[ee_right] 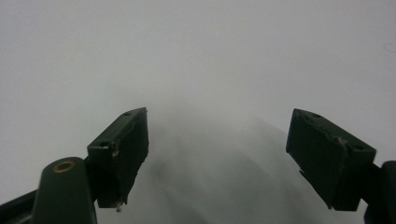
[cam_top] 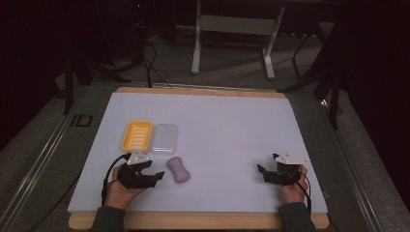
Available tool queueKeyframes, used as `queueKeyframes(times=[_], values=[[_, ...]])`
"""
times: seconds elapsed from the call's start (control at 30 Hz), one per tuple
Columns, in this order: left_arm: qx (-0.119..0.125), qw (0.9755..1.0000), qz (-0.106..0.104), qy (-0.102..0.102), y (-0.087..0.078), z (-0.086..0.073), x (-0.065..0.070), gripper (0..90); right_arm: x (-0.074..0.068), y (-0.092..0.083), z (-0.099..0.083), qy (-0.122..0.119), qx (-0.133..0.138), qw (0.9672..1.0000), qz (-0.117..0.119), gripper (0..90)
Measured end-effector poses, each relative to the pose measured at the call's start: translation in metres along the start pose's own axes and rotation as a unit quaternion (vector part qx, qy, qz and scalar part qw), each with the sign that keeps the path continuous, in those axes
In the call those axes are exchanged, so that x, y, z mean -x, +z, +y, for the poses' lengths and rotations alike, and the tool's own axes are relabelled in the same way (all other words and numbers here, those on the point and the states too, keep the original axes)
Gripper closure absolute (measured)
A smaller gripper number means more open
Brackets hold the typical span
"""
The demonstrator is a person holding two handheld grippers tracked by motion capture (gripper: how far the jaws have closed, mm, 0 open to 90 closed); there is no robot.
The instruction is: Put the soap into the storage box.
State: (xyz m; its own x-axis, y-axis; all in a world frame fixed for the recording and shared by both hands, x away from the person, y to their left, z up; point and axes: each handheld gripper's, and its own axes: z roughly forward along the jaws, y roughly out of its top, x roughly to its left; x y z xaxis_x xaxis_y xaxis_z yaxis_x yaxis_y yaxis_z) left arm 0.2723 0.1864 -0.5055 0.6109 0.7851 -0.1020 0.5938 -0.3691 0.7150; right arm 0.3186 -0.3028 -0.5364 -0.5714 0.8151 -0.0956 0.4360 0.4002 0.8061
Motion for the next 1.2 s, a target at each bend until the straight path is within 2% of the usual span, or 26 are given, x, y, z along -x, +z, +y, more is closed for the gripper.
queueKeyframes(times=[0.33,0.67,0.8,1.03,1.2], values=[[-0.011,0.9999,0.002,-0.002,0.008,0.007,0.006,35.6,0.0,0.0,0.0,0.0,0.002,1.0,0.0,19.8],[-0.024,0.9996,-0.014,0.007,0.018,0.014,0.016,40.1,-0.001,0.0,0.0,-0.003,0.002,1.0,-0.001,19.4],[-0.032,0.9992,-0.019,0.011,0.023,0.015,0.019,37.6,-0.001,0.0,0.0,-0.003,0.002,1.0,-0.001,19.4],[-0.043,0.9979,-0.04,0.028,0.031,0.014,0.027,33.1,-0.001,0.0,0.0,-0.004,0.002,1.0,-0.002,19.1],[-0.052,0.9974,-0.043,0.027,0.036,0.015,0.03,28.6,-0.001,-0.001,0.0,-0.004,0.003,1.0,-0.002,19.1]])
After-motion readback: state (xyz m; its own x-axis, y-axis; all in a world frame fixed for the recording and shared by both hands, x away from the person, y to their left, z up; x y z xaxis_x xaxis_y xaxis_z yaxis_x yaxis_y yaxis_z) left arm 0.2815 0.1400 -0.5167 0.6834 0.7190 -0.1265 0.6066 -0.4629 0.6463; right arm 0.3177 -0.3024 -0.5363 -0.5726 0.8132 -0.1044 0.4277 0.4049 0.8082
